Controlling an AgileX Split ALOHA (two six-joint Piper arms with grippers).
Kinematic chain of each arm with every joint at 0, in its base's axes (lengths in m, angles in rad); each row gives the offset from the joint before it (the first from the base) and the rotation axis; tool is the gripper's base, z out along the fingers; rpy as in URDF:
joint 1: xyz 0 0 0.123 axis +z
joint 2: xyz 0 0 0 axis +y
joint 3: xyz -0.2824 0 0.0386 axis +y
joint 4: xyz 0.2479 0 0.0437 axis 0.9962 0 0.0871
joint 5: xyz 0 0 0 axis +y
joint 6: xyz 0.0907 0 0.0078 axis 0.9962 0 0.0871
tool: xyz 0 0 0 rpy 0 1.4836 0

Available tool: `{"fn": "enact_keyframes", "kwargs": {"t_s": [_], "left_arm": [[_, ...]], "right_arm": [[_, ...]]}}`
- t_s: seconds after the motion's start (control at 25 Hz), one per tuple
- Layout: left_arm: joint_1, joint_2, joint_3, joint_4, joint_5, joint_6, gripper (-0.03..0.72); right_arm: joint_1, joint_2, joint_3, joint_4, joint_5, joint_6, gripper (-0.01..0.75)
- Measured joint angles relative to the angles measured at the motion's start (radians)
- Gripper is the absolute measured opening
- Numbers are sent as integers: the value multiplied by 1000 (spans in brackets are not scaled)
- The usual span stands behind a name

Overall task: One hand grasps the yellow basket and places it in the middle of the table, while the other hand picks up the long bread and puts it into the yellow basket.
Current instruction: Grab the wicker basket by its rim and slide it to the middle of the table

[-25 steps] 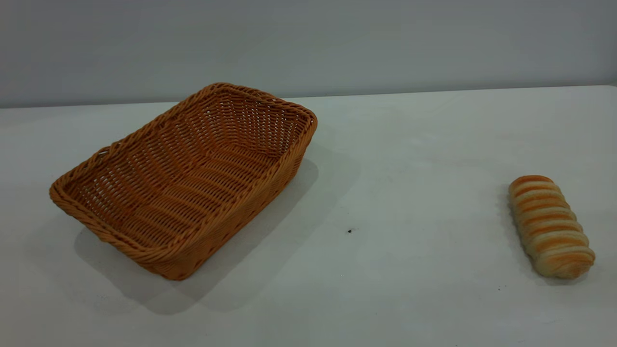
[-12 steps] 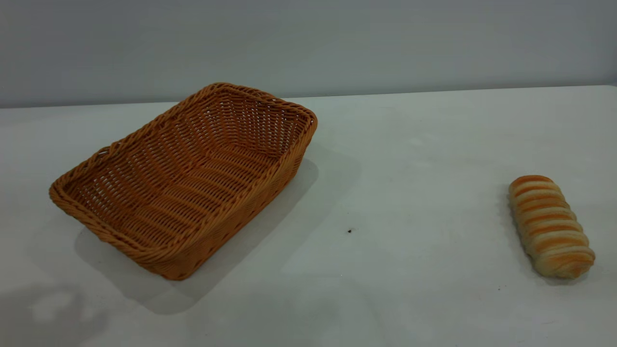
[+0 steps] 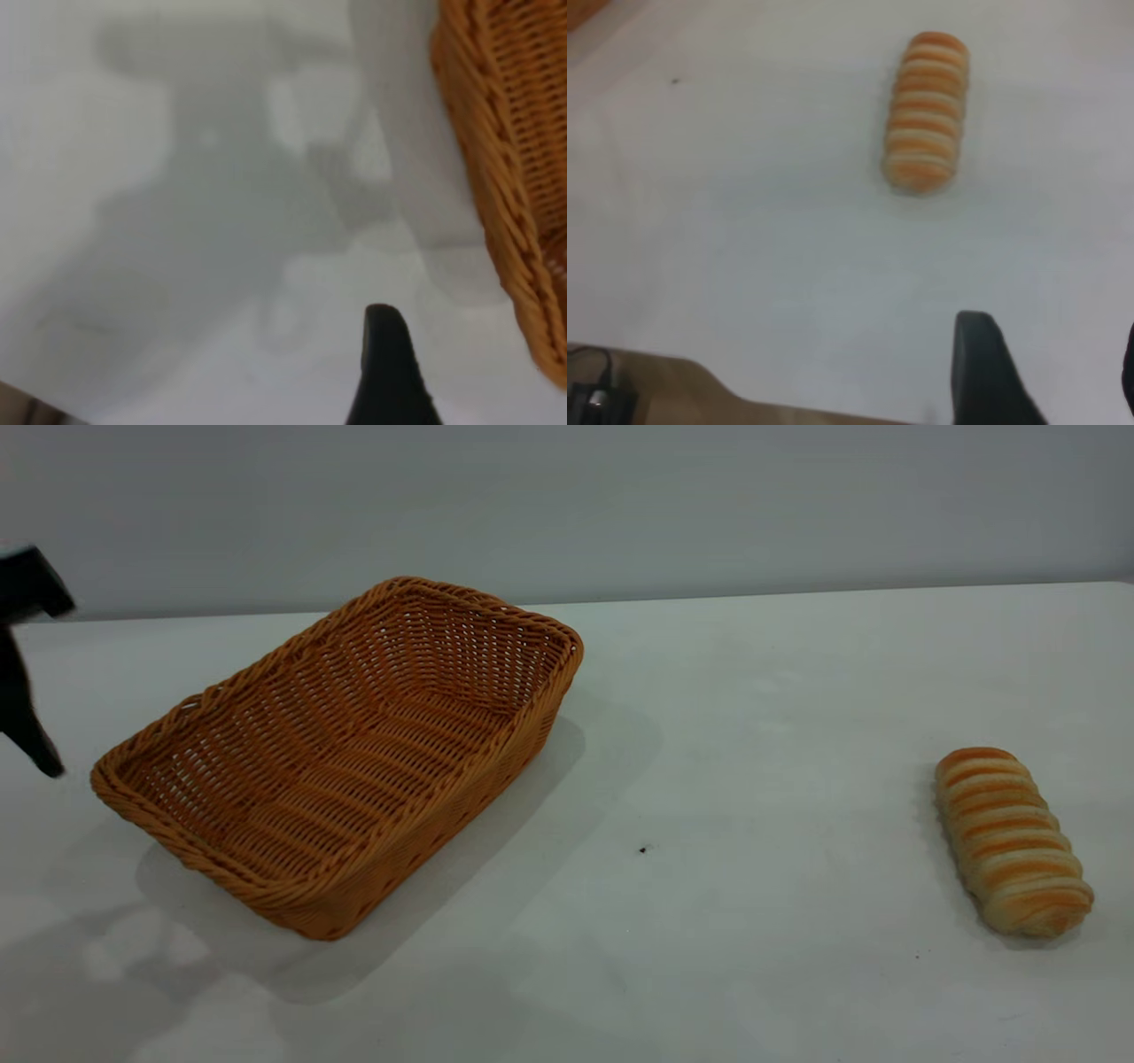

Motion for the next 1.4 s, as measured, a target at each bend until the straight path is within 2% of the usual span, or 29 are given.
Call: {"fn": "enact_keyframes", "kwargs": {"t_s": [0.32,0.52,0.88,1.2,1.4], "left_arm": [[0,150,-61,-85,-78,-34,536],[0,228,-137,-97,-70,-33,536],[0,304,-145,-119,-66,-33,536],[0,368,-148,-122,-126,-33,536],[0,417,-148,-140,-201,-33,536]], "right_arm": [[4,0,0,33,0,-7,413],[58,0,0,33,0,-19,413],[61,0,0,38,0,-20,413],[80,0,0,39,0,-21,413],[81,0,0,39,0,-21,413]]}}
